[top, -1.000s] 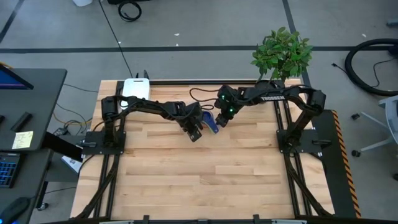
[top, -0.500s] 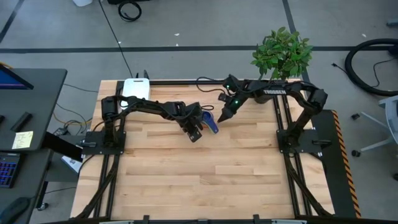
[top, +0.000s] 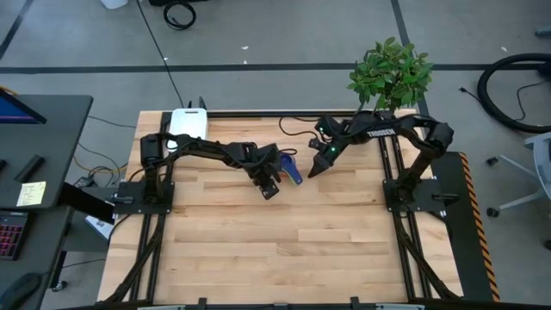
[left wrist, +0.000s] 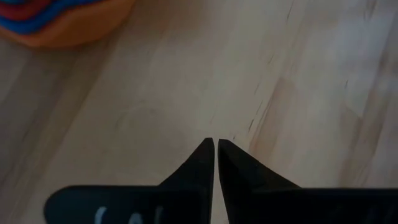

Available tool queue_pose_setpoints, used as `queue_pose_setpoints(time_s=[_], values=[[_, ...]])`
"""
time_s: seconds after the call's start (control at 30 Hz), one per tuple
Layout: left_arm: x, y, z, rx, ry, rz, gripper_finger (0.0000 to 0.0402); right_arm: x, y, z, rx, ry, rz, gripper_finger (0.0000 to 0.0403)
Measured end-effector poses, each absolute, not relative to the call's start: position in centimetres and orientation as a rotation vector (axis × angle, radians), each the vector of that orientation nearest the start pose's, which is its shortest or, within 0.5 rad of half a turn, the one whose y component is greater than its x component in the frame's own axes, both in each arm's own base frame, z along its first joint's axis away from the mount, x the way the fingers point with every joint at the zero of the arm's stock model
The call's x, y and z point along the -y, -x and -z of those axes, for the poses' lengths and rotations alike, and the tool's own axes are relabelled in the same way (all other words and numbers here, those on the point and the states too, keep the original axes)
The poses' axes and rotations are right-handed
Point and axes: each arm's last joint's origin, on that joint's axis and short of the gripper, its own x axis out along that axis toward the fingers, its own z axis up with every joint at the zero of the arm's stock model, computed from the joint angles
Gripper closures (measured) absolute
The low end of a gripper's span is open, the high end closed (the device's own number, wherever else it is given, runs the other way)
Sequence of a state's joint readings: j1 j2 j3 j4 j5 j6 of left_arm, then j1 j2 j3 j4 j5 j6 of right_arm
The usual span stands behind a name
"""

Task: Nest measuring cups in basket
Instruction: Put the stacked of measuring cups into the white bin

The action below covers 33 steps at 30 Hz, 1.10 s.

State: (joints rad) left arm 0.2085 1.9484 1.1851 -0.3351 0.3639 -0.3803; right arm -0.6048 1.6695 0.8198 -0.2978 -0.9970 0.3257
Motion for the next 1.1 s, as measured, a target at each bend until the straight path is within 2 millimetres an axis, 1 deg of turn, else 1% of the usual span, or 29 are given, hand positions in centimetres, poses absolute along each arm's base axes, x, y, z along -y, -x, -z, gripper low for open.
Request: queue_pose_setpoints(time_s=[0.13, 0.27, 0.43, 0.5, 0.67, 0.77, 0.83, 0.93, 0.97, 1.1], values=[[-6.7, -37.3, -13.8, -1.08, 0.651, -0.059, 0.0374, 14.5, -25.2, -14.1, -0.796, -1.128, -0.184, 0.0252], [-6.6, -37.3, -13.8, -1.081, 0.651, -0.059, 0.0374, 14.8, -25.5, -13.9, -0.73, -1.131, -0.137, 0.0254], [-6.6, -37.3, -13.8, -1.08, 0.652, -0.06, 0.0374, 14.7, -25.5, -13.7, -0.721, -1.134, -0.113, 0.0253], [-6.6, -37.3, -13.8, -1.08, 0.652, -0.06, 0.0374, 14.6, -25.6, -13.7, -0.718, -1.107, -0.094, 0.0253], [-6.7, -37.3, -13.8, -1.08, 0.652, -0.06, 0.0374, 14.6, -26.2, -14.1, -0.664, -1.016, -0.134, 0.0256], [-6.6, -37.3, -13.8, -1.08, 0.652, -0.06, 0.0374, 14.3, -26.6, -14.4, -0.646, -1.026, -0.156, 0.0283], [-6.7, -37.3, -13.8, -1.08, 0.652, -0.06, 0.0374, 14.1, -26.7, -14.5, -0.647, -1.036, -0.174, 0.0315], [-6.7, -37.3, -13.8, -1.08, 0.652, -0.06, 0.0374, 13.8, -26.8, -14.5, -0.653, -1.041, -0.199, 0.0376], [-6.7, -37.3, -13.8, -1.08, 0.652, -0.06, 0.0374, 13.7, -26.8, -14.5, -0.654, -1.04, -0.212, 0.0389], [-6.7, -37.3, -13.8, -1.08, 0.652, -0.06, 0.0374, 13.4, -27.0, -14.5, -0.659, -1.033, -0.239, 0.039]])
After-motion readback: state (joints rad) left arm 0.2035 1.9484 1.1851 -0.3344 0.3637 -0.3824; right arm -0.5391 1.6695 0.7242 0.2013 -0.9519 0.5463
